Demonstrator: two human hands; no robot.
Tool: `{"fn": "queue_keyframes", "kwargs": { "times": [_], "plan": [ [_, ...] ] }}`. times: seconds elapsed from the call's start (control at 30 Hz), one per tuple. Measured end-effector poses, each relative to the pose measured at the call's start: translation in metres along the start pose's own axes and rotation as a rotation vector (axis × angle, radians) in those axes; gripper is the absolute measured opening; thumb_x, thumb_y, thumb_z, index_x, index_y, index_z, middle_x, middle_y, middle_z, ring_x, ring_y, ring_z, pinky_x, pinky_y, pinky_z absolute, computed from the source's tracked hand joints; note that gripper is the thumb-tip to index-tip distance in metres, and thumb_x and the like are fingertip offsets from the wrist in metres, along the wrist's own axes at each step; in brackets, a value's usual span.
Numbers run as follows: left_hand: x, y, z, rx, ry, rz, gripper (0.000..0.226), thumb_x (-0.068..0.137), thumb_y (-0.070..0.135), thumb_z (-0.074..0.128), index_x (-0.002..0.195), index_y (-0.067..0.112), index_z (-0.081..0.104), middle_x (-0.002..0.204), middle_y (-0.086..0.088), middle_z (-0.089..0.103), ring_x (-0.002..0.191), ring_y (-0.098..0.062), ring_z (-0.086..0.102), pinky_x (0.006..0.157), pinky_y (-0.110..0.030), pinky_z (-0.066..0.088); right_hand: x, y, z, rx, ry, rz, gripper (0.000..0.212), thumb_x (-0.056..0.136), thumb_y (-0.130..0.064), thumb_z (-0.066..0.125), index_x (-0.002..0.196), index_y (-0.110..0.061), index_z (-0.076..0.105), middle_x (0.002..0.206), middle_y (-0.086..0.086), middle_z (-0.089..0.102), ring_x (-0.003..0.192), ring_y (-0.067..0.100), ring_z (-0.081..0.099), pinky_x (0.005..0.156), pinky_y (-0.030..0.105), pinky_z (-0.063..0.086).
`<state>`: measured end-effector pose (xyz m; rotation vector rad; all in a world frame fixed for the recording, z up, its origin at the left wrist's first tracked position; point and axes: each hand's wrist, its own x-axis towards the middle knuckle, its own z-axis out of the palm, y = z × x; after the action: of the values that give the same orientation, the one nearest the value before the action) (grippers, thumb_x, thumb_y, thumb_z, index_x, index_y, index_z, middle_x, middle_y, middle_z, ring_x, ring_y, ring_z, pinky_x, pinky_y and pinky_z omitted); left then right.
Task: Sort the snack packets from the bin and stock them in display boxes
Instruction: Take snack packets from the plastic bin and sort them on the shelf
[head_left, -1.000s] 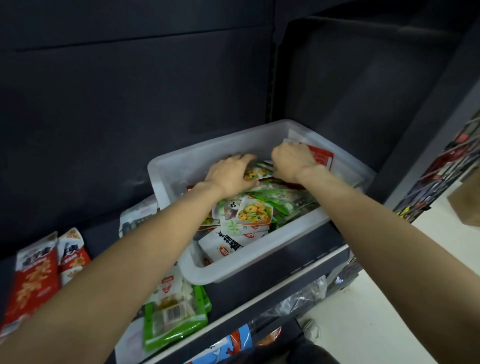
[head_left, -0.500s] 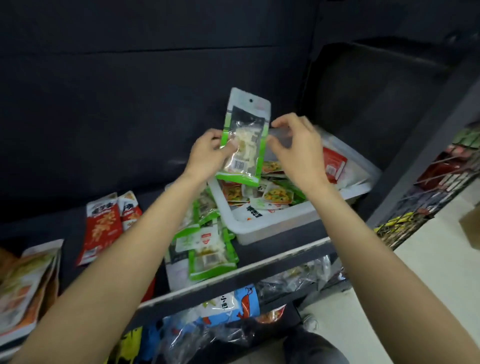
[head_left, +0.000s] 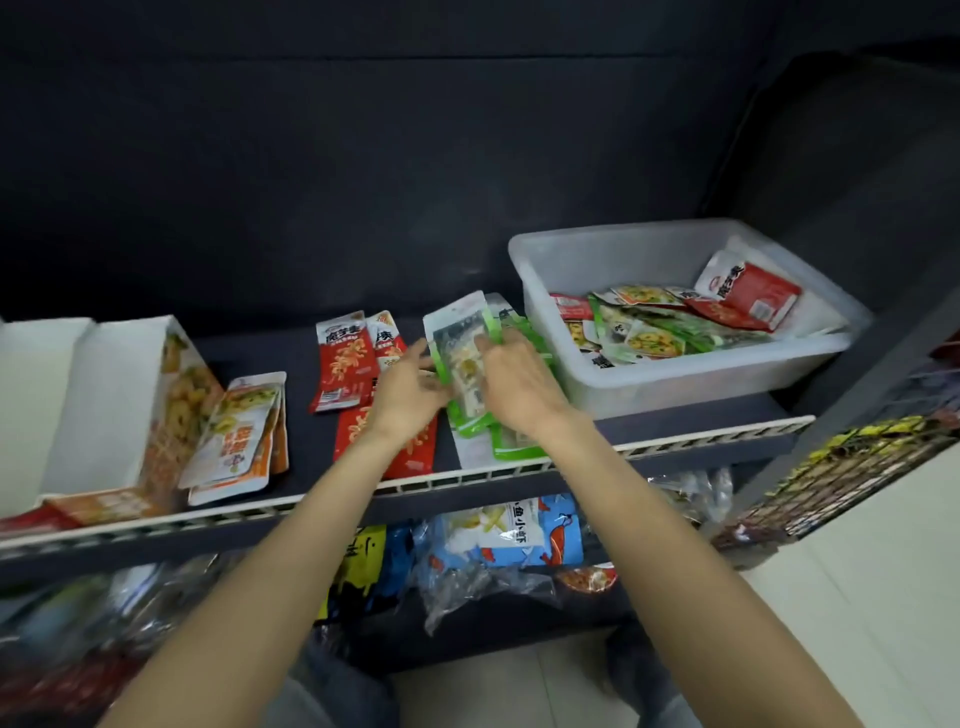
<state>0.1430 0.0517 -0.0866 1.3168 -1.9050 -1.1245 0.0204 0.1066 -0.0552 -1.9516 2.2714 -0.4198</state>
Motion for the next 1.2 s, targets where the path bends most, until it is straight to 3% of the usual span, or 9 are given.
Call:
{"fn": "queue_keyframes", "kwargs": {
  "times": [0.13, 0.3, 0.47, 0.6, 0.77, 0.93, 1.0, 1.07, 1.2],
  "plan": [
    [-0.008, -0.006, 0.020, 0.276, -0.025, 0.169, 0.056, 0.082, 0.015, 0.071, 0.134, 0.012, 0.051, 0.123, -0.009, 0.063, 0.107, -0.022, 0.058, 0.091, -0.025, 0.043, -0.017, 0.016, 0.022, -0.213, 0.019, 0.020, 0.034, 0.092, -0.008, 0.046, 0.123, 0.005, 0.055, 0.149, 0.029, 0.021, 0.138, 0.039, 0.023, 0.112, 0.042, 0.026],
    [-0.007, -0.013, 0.031, 0.676, -0.015, 0.331, 0.050, 0.087, 0.048, 0.059, 0.133, 0.029, 0.052, 0.139, 0.008, 0.049, 0.123, -0.018, 0.036, 0.099, -0.031, 0.032, -0.034, 0.036, 0.044, -0.169, 0.136, -0.015, 0.040, 0.083, 0.000, 0.053, 0.122, 0.008, 0.056, 0.125, 0.026, 0.056, 0.123, 0.038, 0.048, 0.106, 0.043, 0.039],
    [-0.006, -0.001, 0.018, 0.513, 0.061, 0.393, 0.032, 0.091, 0.027, 0.058, 0.123, 0.024, 0.061, 0.131, 0.002, 0.056, 0.116, -0.023, 0.044, 0.092, -0.028, 0.034, -0.047, 0.017, 0.007, -0.148, 0.315, -0.231, 0.036, 0.072, 0.001, 0.067, 0.106, -0.010, 0.069, 0.103, 0.010, 0.070, 0.094, 0.028, 0.066, 0.071, 0.036, 0.058],
    [-0.003, 0.039, 0.013, 0.309, 0.074, 0.528, 0.030, 0.092, 0.025, 0.056, 0.121, 0.025, 0.061, 0.119, 0.002, 0.062, 0.111, -0.017, 0.051, 0.092, -0.031, 0.041, -0.047, 0.033, -0.047, -0.133, 0.482, -0.166, 0.024, 0.079, -0.005, 0.063, 0.098, -0.017, 0.072, 0.088, 0.005, 0.072, 0.074, 0.029, 0.067, 0.052, 0.028, 0.045],
    [0.014, 0.091, 0.043, 0.137, -0.116, 0.680, 0.038, 0.090, 0.016, 0.056, 0.127, 0.026, 0.053, 0.107, 0.011, 0.063, 0.090, 0.000, 0.059, 0.085, -0.032, 0.050, -0.020, 0.121, -0.091, -0.170, 0.291, 0.183, 0.029, 0.090, -0.018, 0.051, 0.106, -0.030, 0.071, 0.100, 0.009, 0.072, 0.094, 0.034, 0.064, 0.075, 0.039, 0.052],
    [0.055, 0.131, 0.098, 0.342, -0.299, 0.677, 0.047, 0.091, 0.022, 0.058, 0.136, 0.025, 0.045, 0.118, 0.007, 0.062, 0.099, -0.012, 0.061, 0.088, -0.037, 0.050, -0.002, 0.196, -0.112, -0.289, -0.192, 0.470, 0.043, 0.083, -0.048, 0.063, 0.120, -0.027, 0.061, 0.119, 0.005, 0.062, 0.108, 0.028, 0.058, 0.088, 0.037, 0.050],
    [0.068, 0.143, 0.119, 0.452, -0.359, 0.661, 0.055, 0.091, 0.024, 0.059, 0.142, 0.024, 0.037, 0.127, 0.006, 0.059, 0.104, -0.017, 0.061, 0.090, -0.037, 0.049, 0.003, 0.212, -0.113, -0.302, -0.245, 0.504, 0.039, 0.082, -0.045, 0.063, 0.116, -0.025, 0.064, 0.119, 0.005, 0.061, 0.108, 0.028, 0.057, 0.089, 0.036, 0.049],
    [0.077, 0.150, 0.136, 0.520, -0.386, 0.648, 0.059, 0.091, 0.026, 0.059, 0.144, 0.024, 0.033, 0.136, 0.003, 0.053, 0.117, -0.019, 0.054, 0.096, -0.035, 0.045, 0.006, 0.225, -0.114, -0.262, -0.120, 0.491, 0.023, 0.087, -0.027, 0.058, 0.106, -0.022, 0.070, 0.112, 0.007, 0.065, 0.101, 0.029, 0.060, 0.079, 0.031, 0.048],
    [0.086, 0.157, 0.158, 0.524, -0.399, 0.675, 0.061, 0.090, 0.034, 0.060, 0.143, 0.018, 0.036, 0.141, -0.004, 0.047, 0.128, -0.023, 0.044, 0.104, -0.042, 0.039, -0.009, 0.224, -0.126, -0.322, 0.306, 0.355, 0.025, 0.087, -0.014, 0.051, 0.095, -0.021, 0.074, 0.092, 0.013, 0.068, 0.086, 0.037, 0.061, 0.066, 0.033, 0.043]
  ]
}}
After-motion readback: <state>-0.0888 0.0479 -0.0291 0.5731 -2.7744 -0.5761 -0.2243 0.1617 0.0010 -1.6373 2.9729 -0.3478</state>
